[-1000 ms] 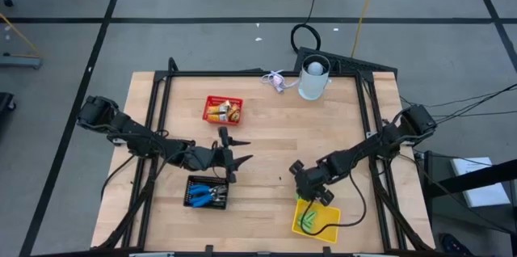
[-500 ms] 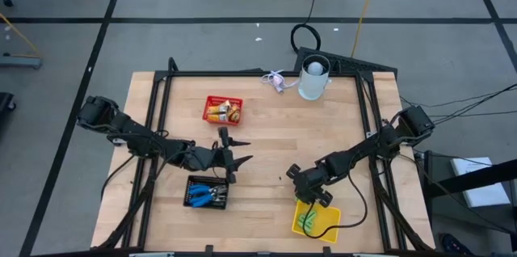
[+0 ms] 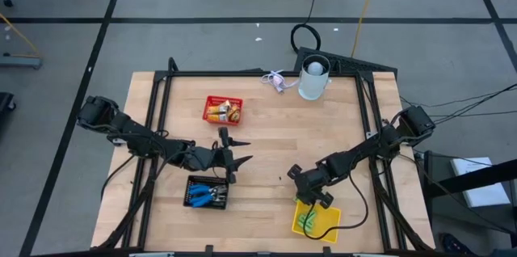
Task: Pick & Place School Supplies
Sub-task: Put the green eraser into the yellow bin
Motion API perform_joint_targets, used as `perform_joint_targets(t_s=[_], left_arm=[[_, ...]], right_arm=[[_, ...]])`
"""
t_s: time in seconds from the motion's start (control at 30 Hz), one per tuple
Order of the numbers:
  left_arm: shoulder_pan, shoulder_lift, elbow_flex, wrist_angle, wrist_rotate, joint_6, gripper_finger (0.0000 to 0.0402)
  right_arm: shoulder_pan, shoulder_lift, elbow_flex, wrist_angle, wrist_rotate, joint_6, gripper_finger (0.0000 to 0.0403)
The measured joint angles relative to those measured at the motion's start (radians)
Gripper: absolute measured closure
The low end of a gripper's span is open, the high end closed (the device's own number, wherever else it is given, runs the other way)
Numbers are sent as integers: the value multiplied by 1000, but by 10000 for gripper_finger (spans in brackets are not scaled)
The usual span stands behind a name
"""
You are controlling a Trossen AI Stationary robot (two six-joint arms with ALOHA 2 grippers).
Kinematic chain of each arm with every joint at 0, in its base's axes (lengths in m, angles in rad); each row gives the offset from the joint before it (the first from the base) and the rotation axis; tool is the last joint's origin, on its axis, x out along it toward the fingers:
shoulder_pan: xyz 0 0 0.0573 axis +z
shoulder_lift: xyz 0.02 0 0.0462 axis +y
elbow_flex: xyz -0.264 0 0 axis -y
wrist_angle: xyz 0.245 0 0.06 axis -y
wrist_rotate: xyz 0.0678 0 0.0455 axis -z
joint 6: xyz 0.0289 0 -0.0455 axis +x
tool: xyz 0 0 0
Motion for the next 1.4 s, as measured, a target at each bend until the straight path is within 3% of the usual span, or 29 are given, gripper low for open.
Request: perform_joint_targets(t_s=[0.27, 0.43, 0.83, 1.0, 1.17, 1.27, 1.4], left_arm=[[0, 0, 0, 0, 0, -1, 197], [0, 0, 0, 0, 0, -1, 197], [-1, 0, 0, -17, 0, -7, 197], [-2, 0, 0, -24, 0, -11, 197], [-3, 0, 0, -28, 12, -24, 197], [-3, 0, 0, -32, 20, -33, 197], [-3, 0, 0, -39, 20, -37, 197]], right_arm=[[0, 0, -1, 1, 70, 53, 345], [-21, -30, -5, 30, 176, 65, 345], [-45, -410, -9, 160, 193, 50, 345], [51, -583, -90, 315, 216, 76, 345], [222, -716, -206, 397, 429, 98, 345], [331, -741, -300, 517, 546, 142, 345], [439, -675, -401, 756, 587, 215, 345]])
